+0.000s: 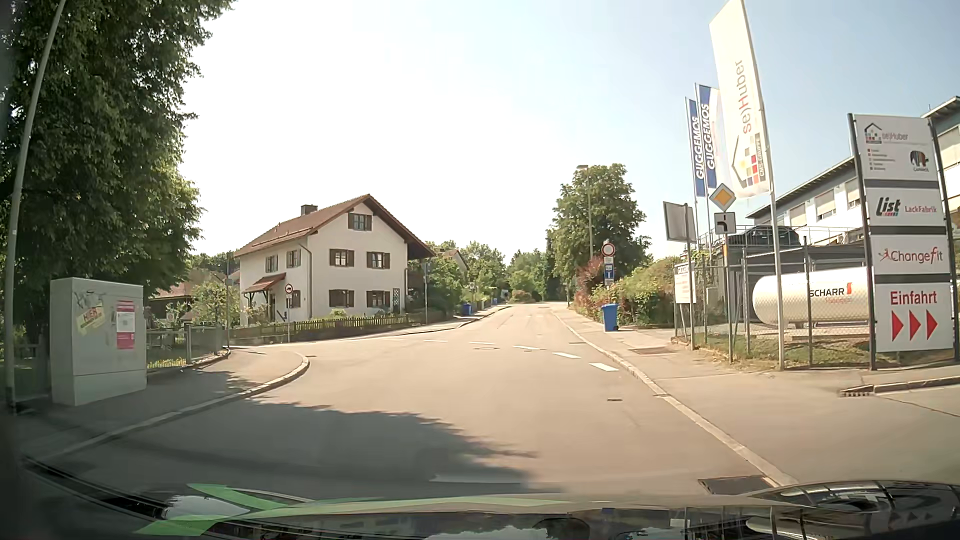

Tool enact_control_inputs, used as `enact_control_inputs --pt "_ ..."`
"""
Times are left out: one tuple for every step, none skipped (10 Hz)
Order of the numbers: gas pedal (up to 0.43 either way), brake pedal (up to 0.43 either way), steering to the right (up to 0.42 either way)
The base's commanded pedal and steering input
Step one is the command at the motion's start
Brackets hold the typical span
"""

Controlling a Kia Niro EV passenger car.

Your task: Follow the waypoints while adhering to traffic rules and regulations

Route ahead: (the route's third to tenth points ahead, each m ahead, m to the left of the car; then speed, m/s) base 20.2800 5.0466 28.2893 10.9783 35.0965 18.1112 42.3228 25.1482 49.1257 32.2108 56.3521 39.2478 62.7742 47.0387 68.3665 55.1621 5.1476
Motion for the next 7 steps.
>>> enact_control_inputs --pt "0.11 0.0 -0.011" --pt "0.11 0.0 -0.01" --pt "0.11 0.0 -0.01" --pt "0.11 0.0 -0.012" --pt "0.11 0.0 -0.015" --pt "0.11 0.0 -0.02" --pt "0.11 0.0 -0.031"
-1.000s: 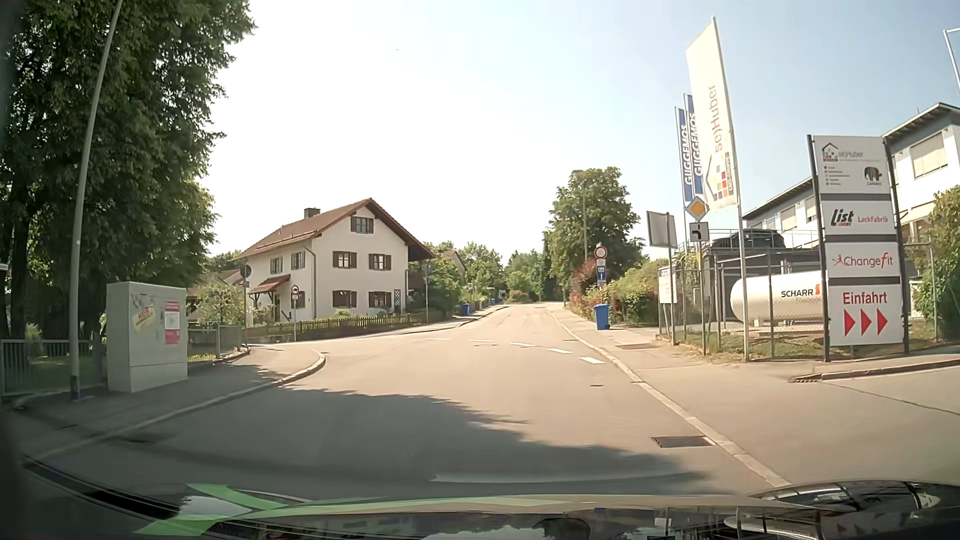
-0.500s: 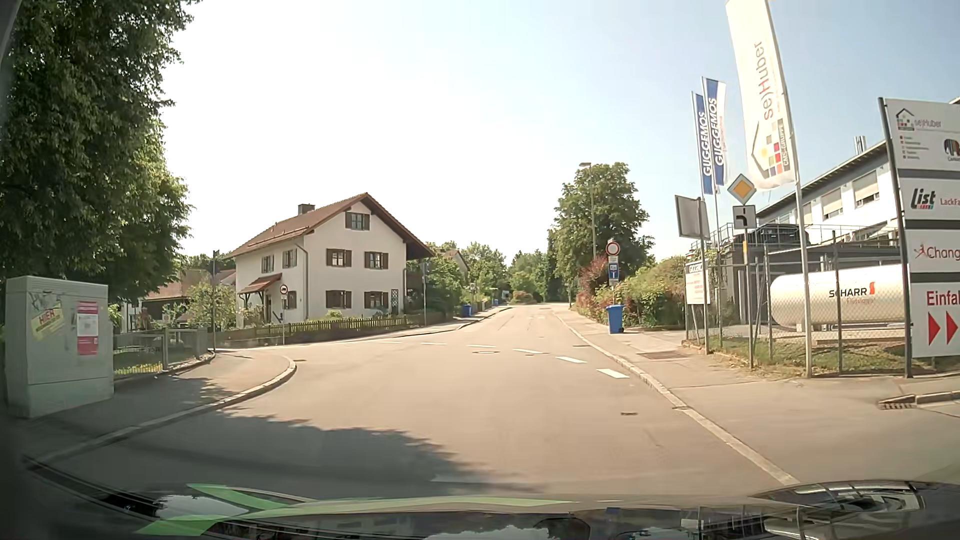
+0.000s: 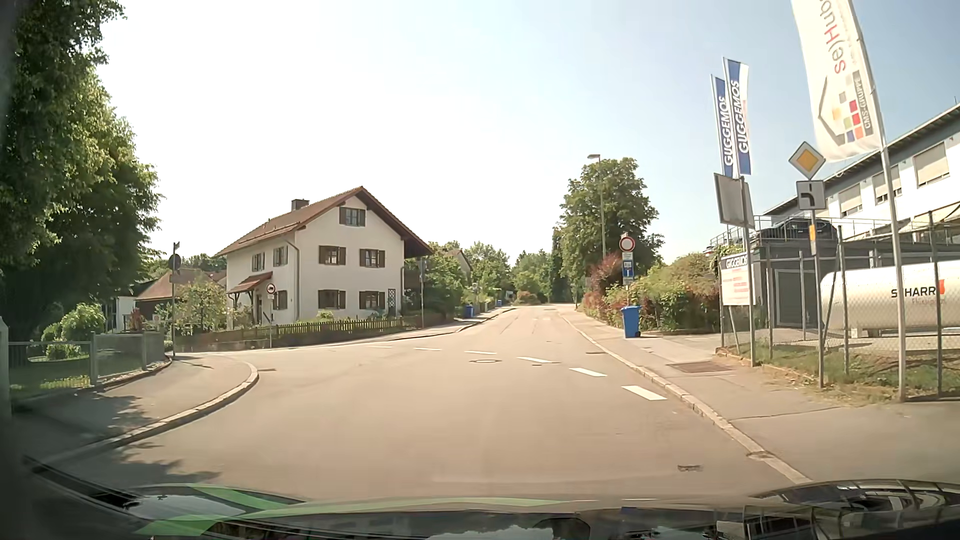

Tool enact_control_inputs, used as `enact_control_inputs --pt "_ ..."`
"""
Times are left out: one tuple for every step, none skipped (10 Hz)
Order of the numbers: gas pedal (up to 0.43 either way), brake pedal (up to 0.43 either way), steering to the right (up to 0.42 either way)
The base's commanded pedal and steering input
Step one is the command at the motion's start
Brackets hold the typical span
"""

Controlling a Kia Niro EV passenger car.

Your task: Follow the waypoints while adhering to traffic rules and regulations

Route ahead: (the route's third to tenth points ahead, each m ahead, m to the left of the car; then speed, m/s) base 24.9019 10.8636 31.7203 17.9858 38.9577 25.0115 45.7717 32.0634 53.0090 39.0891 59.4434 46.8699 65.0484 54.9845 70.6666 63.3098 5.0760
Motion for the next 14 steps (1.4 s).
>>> enact_control_inputs --pt "0.11 0.0 -0.043" --pt "0.118 0.0 -0.051" --pt "0.118 0.0 -0.059" --pt "0.118 0.0 -0.068" --pt "0.118 0.0 -0.074" --pt "0.118 0.0 -0.083" --pt "0.118 0.0 -0.09" --pt "0.13 0.0 -0.095" --pt "0.13 0.0 -0.104" --pt "0.13 0.0 -0.113" --pt "0.13 0.0 -0.116" --pt "0.11 0.0 -0.123" --pt "0.059 0.0 -0.13" --pt "0.047 0.0 -0.131"
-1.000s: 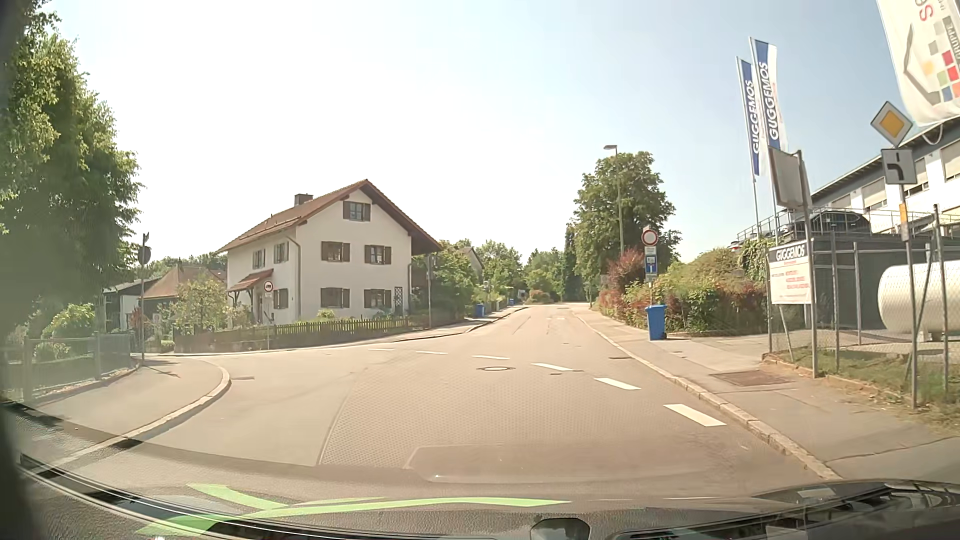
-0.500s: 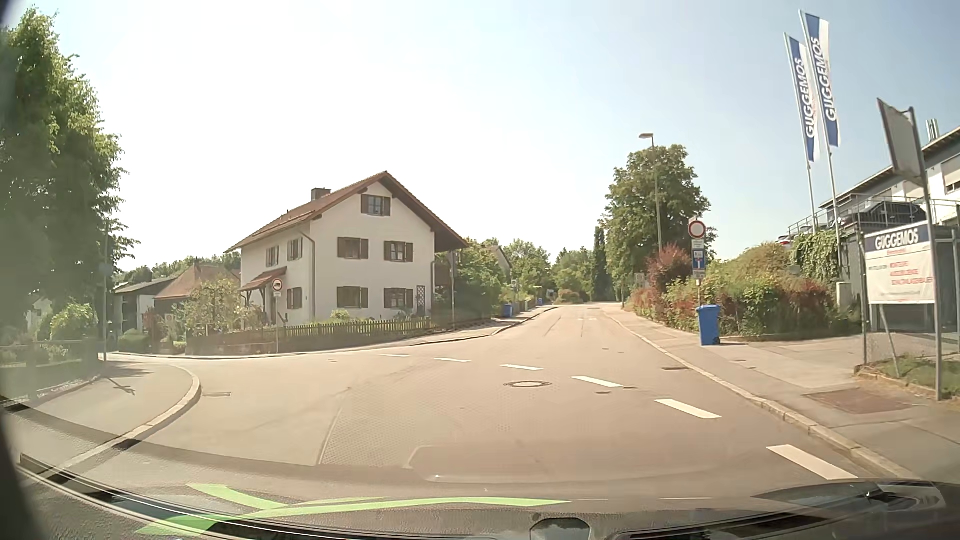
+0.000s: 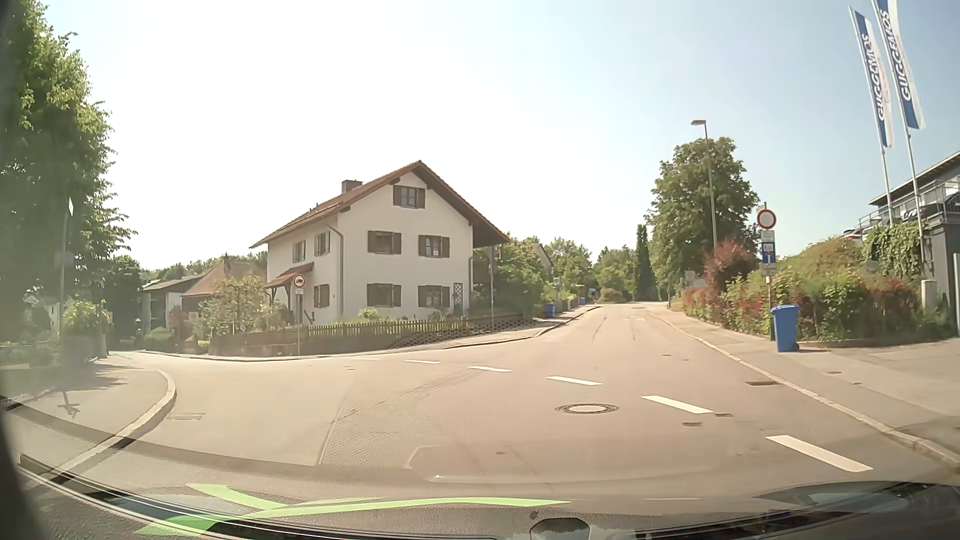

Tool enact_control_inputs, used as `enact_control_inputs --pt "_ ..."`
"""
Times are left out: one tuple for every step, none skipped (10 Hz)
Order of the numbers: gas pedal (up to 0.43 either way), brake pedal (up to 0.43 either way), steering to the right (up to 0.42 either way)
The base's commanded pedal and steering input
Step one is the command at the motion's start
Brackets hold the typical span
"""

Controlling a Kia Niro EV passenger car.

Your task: Follow the waypoints while adhering to traffic rules and regulations

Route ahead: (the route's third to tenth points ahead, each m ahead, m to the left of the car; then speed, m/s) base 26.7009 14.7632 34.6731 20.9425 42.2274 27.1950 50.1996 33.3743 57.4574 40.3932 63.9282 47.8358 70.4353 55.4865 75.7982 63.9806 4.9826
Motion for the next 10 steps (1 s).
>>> enact_control_inputs --pt "0.039 0.0 -0.138" --pt "0.008 0.0 -0.151" --pt "0.0 0.0 -0.159" --pt "0.0 0.0 -0.161" --pt "0.0 0.0 -0.161" --pt "0.0 0.0 -0.16" --pt "0.0 0.0 -0.155" --pt "0.0 0.0 -0.149" --pt "0.008 0.0 -0.14" --pt "0.039 0.0 -0.13"
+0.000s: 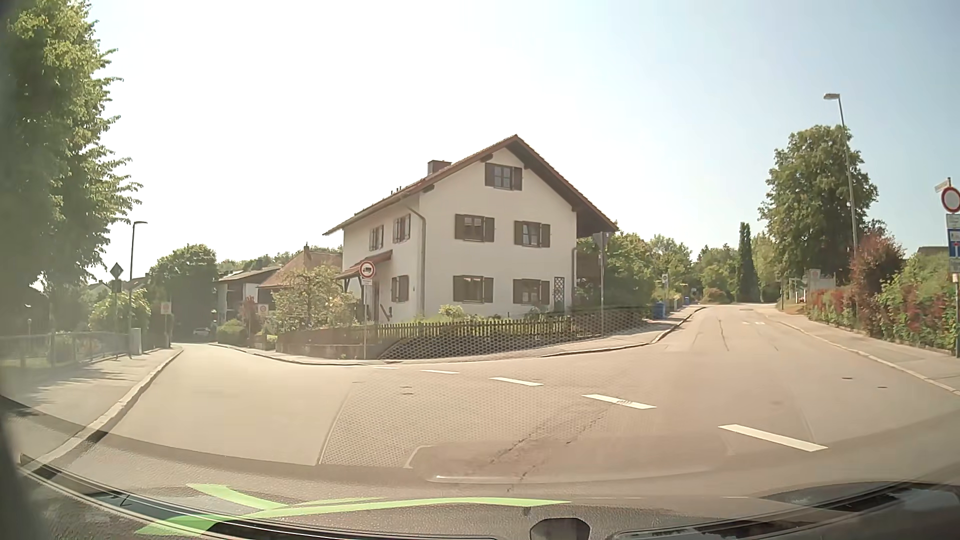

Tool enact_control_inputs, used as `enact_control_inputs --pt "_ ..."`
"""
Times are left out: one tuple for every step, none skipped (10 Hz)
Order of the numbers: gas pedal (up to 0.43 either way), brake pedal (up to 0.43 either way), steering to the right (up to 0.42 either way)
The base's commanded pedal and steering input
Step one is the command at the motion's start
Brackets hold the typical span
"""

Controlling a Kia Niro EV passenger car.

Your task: Follow the waypoints while adhering to traffic rules and regulations

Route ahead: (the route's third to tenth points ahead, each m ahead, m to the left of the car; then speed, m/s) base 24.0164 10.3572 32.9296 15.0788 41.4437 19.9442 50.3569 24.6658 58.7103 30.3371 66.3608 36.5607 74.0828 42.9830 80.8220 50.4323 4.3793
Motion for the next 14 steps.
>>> enact_control_inputs --pt "0.079 0.0 -0.121" --pt "0.087 0.0 -0.116" --pt "0.11 0.0 -0.115" --pt "0.118 0.0 -0.114" --pt "0.118 0.0 -0.114" --pt "0.118 0.0 -0.115" --pt "0.118 0.0 -0.121" --pt "0.118 0.0 -0.13" --pt "0.118 0.0 -0.137" --pt "0.118 0.0 -0.145" --pt "0.118 0.0 -0.157" --pt "0.118 0.0 -0.165" --pt "0.118 0.0 -0.174" --pt "0.118 0.0 -0.183"
